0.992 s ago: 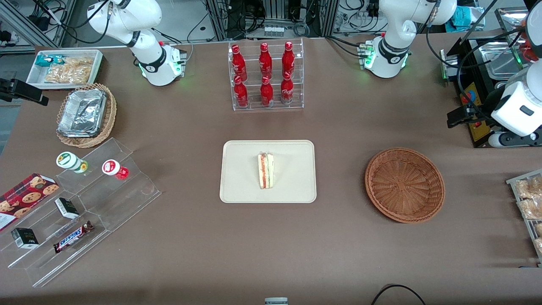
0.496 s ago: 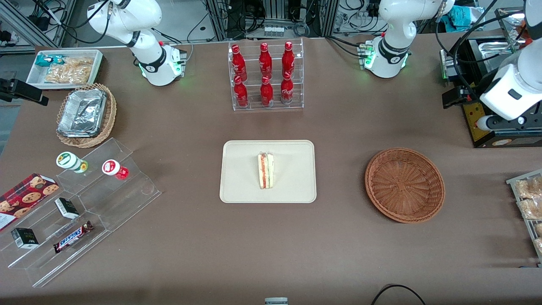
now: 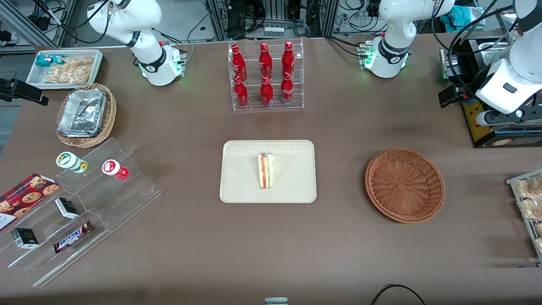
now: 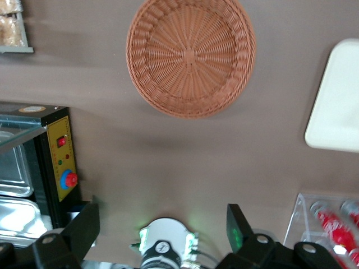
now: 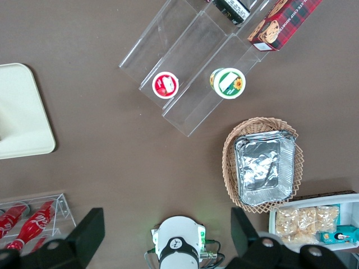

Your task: Place sandwich from basket to tray

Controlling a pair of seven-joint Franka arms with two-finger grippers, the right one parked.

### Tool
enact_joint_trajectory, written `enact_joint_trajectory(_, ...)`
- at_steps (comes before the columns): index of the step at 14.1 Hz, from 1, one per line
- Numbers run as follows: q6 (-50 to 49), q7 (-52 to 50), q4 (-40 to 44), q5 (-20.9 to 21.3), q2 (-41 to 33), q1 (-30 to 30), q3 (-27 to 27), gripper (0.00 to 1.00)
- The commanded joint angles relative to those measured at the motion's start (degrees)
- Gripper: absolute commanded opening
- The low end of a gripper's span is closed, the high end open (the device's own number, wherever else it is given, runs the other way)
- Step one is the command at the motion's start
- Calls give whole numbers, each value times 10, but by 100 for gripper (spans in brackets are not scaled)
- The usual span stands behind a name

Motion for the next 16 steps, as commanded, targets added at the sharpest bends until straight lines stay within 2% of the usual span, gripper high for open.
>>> enact_joint_trajectory(1, 13, -27, -18, -5, -19, 7, -6, 100)
enact_joint_trajectory(5, 12, -29, -16, -44, -18, 10, 1, 100)
enact_joint_trajectory(11, 9, -33, 29, -40, 11, 9, -2, 100)
enact_joint_trajectory(16, 10, -33, 29, -39, 14, 7, -3, 100)
